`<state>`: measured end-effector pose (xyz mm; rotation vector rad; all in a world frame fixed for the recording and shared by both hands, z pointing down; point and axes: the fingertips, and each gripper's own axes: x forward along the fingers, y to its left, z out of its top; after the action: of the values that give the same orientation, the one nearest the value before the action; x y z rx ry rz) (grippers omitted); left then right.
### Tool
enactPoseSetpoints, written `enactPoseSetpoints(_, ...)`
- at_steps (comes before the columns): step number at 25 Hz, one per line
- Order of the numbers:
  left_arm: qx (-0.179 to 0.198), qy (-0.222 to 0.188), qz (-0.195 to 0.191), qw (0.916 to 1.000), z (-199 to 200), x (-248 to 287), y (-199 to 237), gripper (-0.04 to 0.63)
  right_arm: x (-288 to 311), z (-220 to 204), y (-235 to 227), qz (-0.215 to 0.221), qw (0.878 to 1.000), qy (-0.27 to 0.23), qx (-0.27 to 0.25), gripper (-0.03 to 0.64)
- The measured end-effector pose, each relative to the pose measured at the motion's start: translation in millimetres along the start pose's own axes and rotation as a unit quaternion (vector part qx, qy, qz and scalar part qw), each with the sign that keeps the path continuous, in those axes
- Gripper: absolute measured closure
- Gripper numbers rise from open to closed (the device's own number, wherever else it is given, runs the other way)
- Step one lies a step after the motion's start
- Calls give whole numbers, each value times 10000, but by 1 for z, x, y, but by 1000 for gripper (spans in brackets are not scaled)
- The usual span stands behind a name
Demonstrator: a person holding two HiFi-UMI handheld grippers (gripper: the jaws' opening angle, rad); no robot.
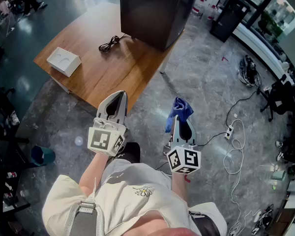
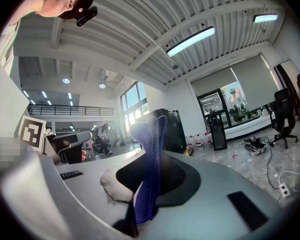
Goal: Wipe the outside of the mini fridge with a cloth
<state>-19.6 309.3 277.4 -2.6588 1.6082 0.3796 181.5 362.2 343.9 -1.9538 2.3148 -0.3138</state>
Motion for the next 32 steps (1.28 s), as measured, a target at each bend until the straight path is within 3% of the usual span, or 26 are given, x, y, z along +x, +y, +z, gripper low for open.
enactPoseSetpoints(5,234,118,-1,9997,-4,40,7,591,30,16,-18,55,9997,-218,-56,555)
enactPoseSetpoints(9,167,158,158,9996,-19,87,22,591,73,22,-31,157,9995,-225,-137,555)
enactPoseSetpoints(14,157,249,253,9992,-36,158,50,591,158,34,-52,192,9993,-266,-180,555)
enactPoseSetpoints(21,-3,223,457,9987,-42,240,100,591,273,81,-59,434,9973,-537,-255,555)
enactPoseSetpoints(27,-36,281,355,9990,-44,283,118,591,314,93,-68,182,9978,-623,-124,555)
enactPoseSetpoints(32,-39,304,172,9994,-50,291,113,591,330,74,-80,-2,9993,-371,-43,555)
